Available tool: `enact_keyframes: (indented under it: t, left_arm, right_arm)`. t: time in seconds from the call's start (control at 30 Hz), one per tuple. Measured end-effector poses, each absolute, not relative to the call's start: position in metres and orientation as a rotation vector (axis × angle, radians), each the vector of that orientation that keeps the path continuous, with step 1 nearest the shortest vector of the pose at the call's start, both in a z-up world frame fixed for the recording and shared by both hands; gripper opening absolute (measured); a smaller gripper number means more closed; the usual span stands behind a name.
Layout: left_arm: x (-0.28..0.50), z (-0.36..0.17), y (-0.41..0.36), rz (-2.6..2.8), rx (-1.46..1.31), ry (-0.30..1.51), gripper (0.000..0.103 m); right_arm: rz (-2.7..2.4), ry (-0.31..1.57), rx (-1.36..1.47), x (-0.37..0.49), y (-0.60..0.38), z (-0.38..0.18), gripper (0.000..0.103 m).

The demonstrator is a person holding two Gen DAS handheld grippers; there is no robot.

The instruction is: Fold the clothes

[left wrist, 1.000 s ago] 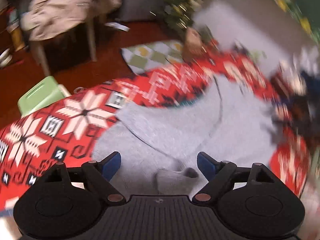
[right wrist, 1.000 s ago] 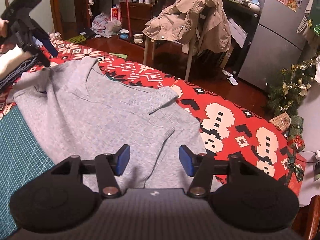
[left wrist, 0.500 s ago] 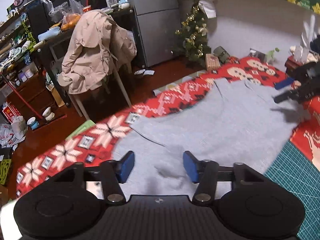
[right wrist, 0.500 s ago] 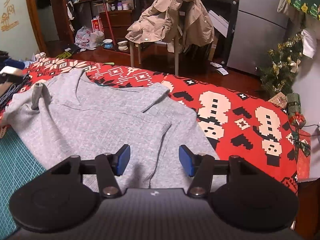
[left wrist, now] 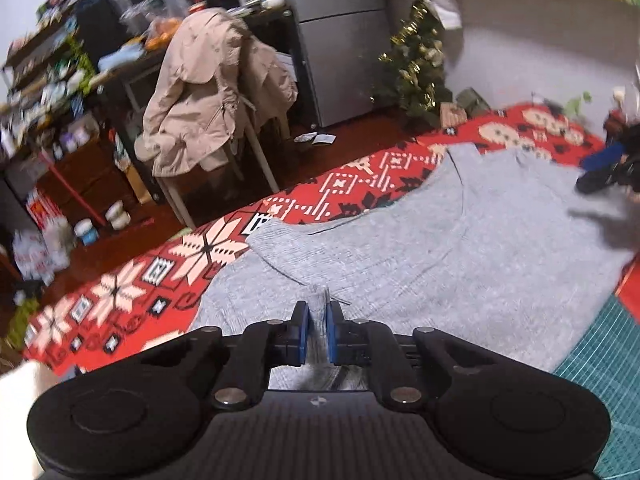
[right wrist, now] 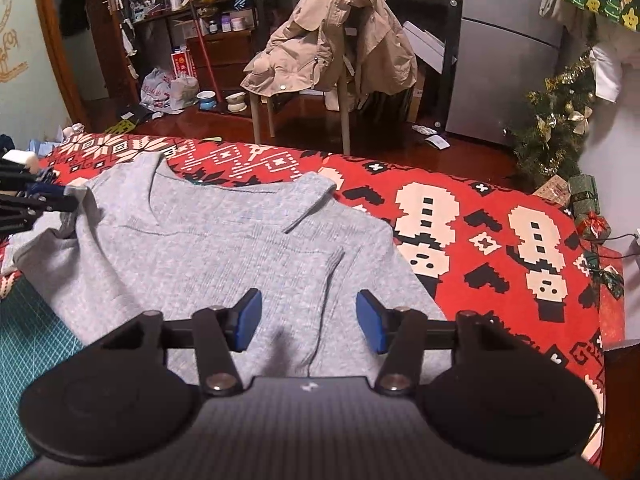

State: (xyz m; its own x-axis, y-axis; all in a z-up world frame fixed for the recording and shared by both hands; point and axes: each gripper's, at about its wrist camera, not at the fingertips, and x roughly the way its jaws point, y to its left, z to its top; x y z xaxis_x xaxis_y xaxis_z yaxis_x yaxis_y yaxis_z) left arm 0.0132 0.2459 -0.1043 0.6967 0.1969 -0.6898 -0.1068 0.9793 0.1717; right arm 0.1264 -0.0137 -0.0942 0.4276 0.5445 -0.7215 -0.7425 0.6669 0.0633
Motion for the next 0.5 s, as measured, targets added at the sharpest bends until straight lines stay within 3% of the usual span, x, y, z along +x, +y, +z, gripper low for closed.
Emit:
enact_keyframes:
  t: [0.03, 0.17, 0.4, 0.47, 0.5]
  left_arm:
    - [0.011, -0.102, 0.25, 0.167, 0.094, 0.776, 0.009]
    - [0.005, -0.096, 0.263, 0.17, 0.037, 0.771, 0.009]
    - [-0.002, -0.091, 0.282, 0.179, -0.025, 0.782, 0.006]
    - [-0.006, -0.088, 0.287, 0.176, -0.038, 0.779, 0.005]
    - [-0.009, -0.086, 0.289, 0.171, -0.047, 0.775, 0.005]
  right_arm:
    - [0.812, 0.788, -0.282, 0.129, -0.012, -0.095, 0.042]
    - [0.773, 0.816, -0.25, 0.146, 0.001, -0.102, 0.034]
    - [0.714, 0.927, -0.2, 0.185, 0.029, -0.125, 0.03]
    - [0.716, 0.913, -0.216, 0.186, 0.033, -0.124, 0.006]
    - [0.717, 0.903, -0.225, 0.185, 0.035, -0.123, 0.002]
